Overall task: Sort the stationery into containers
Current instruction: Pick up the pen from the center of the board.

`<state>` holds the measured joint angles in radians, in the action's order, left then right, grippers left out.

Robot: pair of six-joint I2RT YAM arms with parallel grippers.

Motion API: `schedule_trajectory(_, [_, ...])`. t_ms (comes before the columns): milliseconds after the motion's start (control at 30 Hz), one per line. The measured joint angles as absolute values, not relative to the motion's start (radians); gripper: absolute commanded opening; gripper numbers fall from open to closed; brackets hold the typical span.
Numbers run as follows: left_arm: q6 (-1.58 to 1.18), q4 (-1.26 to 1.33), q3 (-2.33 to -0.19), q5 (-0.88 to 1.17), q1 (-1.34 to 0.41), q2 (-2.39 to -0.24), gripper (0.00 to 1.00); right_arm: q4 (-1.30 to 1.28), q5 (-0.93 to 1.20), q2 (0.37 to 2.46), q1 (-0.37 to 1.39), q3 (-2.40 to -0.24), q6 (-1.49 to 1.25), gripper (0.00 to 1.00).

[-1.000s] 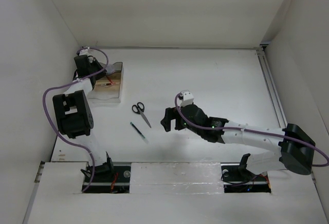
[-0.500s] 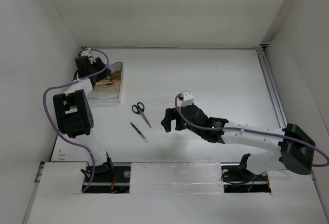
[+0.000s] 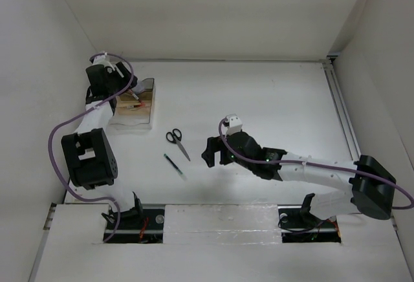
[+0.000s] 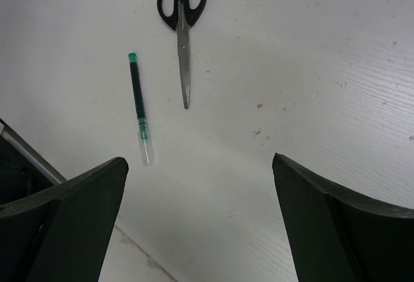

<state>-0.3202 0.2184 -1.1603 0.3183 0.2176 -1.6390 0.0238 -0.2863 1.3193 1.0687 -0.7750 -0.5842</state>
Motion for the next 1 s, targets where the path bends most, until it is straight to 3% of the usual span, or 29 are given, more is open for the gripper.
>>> schedule_trajectory(133, [-0.3,0.159,-1.167,0.32,0.218,-1.642,0.81,0.028,-0.252,1.362,1.068,-0.803,-0.55,1.0])
schedule_trajectory(167, [-0.292,0.138,-1.173,0.318,0.218,-1.64,0.98,0.022,-0.237,1.39,1.069,-0.825,-0.538,1.0])
schedule_trajectory(200, [-0.278,0.111,-1.181,0.31,0.217,-1.632,1.0,0.01,-0.223,1.427,1.069,-0.859,-0.525,1.0])
schedule_trajectory(467, [-0.135,-0.176,-1.332,0.241,0.217,-1.467,1.0,-0.091,-0.117,1.759,1.102,-1.184,-0.417,0.92])
schedule_trajectory(900, [0.047,-0.493,-1.374,0.38,0.217,-1.296,1.0,-0.224,-0.118,1.994,1.193,-1.325,-0.366,0.63])
schedule_trajectory(1000, [0.062,-0.514,-1.368,0.407,0.217,-1.296,1.0,-0.239,-0.136,2.019,1.199,-1.362,-0.366,0.61])
